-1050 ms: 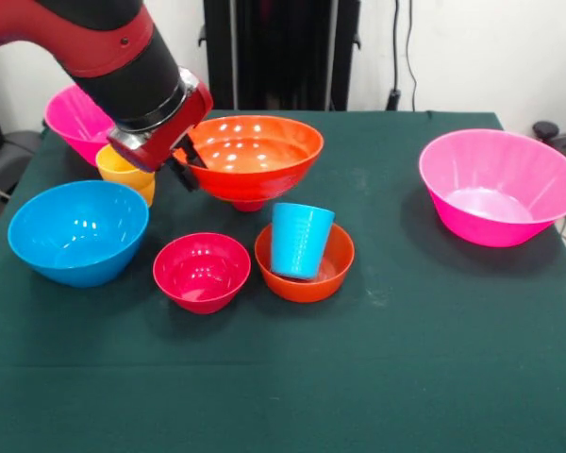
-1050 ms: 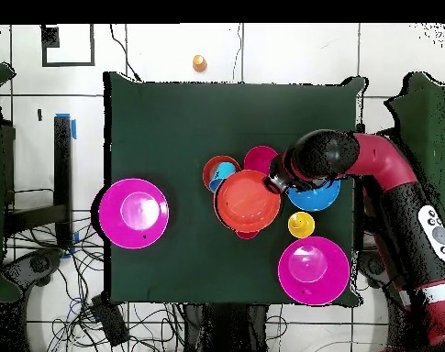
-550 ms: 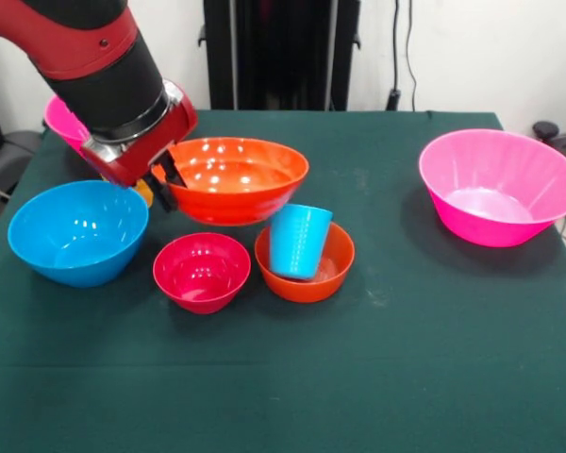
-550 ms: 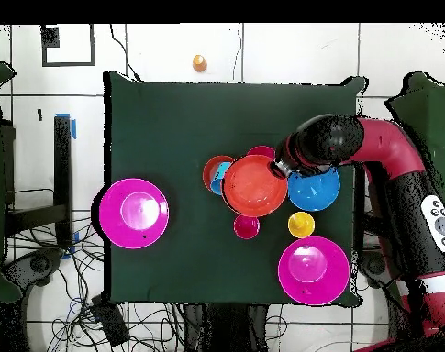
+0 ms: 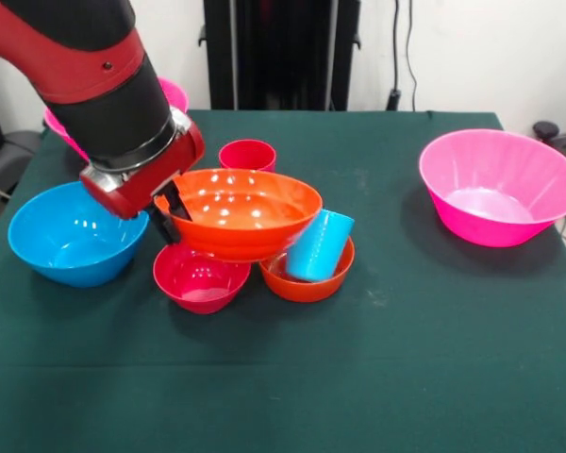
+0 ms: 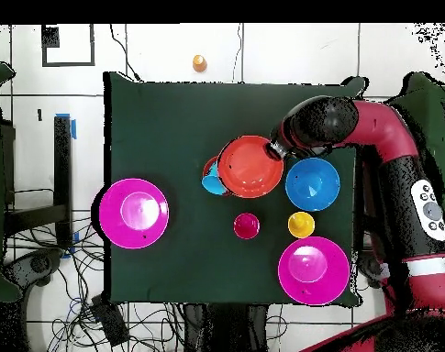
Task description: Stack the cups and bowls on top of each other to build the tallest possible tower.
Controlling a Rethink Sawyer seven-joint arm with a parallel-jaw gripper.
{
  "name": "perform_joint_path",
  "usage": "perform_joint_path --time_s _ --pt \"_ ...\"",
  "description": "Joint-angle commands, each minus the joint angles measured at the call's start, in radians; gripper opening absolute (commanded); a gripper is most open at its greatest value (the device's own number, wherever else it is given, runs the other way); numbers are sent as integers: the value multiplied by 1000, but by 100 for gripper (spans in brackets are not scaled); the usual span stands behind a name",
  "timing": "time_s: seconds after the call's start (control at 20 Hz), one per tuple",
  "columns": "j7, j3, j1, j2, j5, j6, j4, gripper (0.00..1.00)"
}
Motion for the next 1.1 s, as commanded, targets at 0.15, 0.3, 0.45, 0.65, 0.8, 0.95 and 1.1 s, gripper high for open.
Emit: perform_joint_path --time_s 0.15,0.3,0.45,0.65,0.8,0.95,1.1 --pt "-409 -66 46 74 -127 17 -169 0" --pt "-432 -63 45 81 -137 24 -181 0" --pt "-437 -66 36 79 -143 18 -174 0" --pt "-416 -73 36 71 -140 15 -153 0" --pt "-328 -86 42 73 -96 46 -131 0" --pt "-243 -109 55 63 -66 86 -100 0" --pt "-222 -120 55 35 -51 90 -62 0"
